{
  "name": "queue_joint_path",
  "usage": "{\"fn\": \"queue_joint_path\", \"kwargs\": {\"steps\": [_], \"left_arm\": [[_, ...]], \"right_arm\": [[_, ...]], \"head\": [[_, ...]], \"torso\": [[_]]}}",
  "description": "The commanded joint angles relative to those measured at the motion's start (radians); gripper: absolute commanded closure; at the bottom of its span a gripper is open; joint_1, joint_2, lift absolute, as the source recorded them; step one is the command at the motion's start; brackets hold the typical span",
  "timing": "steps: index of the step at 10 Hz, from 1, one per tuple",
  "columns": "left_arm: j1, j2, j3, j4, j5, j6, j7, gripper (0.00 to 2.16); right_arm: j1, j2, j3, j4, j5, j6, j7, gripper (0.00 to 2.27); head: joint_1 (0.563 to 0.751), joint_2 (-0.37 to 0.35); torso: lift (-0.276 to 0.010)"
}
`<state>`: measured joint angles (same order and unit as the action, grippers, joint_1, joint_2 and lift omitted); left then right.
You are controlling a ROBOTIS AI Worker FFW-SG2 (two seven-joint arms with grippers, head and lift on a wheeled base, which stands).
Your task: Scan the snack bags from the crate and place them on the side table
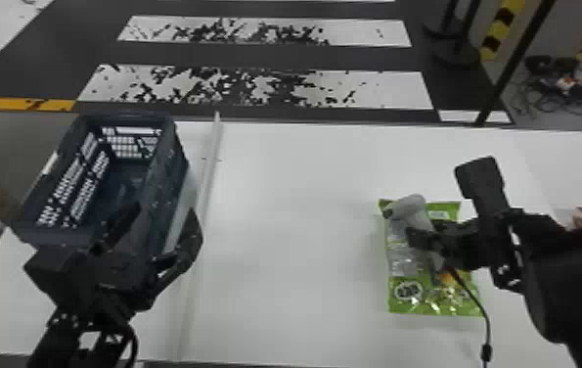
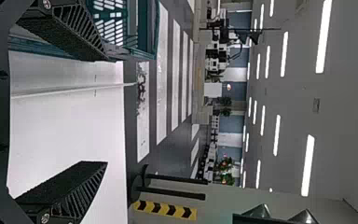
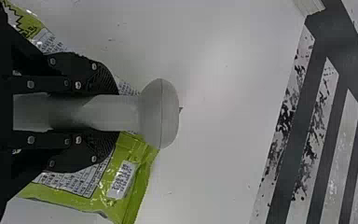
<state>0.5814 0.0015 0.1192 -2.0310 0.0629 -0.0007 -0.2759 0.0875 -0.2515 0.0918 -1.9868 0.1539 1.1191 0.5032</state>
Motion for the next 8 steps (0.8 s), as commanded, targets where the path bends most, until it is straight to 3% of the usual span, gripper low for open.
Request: {"fn": "queue_joint_path", "kwargs": {"steps": [1,3,5,8], "left_arm": [[0.000,-0.004,0.000,0.000,0.000,0.000,0.001,0.08],[0.002,-0.004,-0.003,-0.003,0.000,0.000,0.001,0.08],[0.005,-0.004,-0.007,-0.008,-0.002,0.000,0.001,0.08],[0.005,-0.004,-0.021,-0.009,-0.002,0.000,0.001,0.08]], "right_arm": [[0.001,0.000,-0.004,-0.009,-0.002,0.000,0.000,2.19],[0.031,0.000,-0.053,-0.053,-0.022,-0.006,0.000,2.19],[0.069,-0.008,-0.164,-0.072,-0.073,-0.040,0.001,2.19],[0.120,-0.048,-0.339,-0.047,-0.160,-0.113,0.008,2.19]], "head": [[0.695,0.011],[0.695,0.008],[0.695,-0.009],[0.695,-0.112]], "torso": [[-0.094],[-0.094],[-0.094],[-0.094]]}}
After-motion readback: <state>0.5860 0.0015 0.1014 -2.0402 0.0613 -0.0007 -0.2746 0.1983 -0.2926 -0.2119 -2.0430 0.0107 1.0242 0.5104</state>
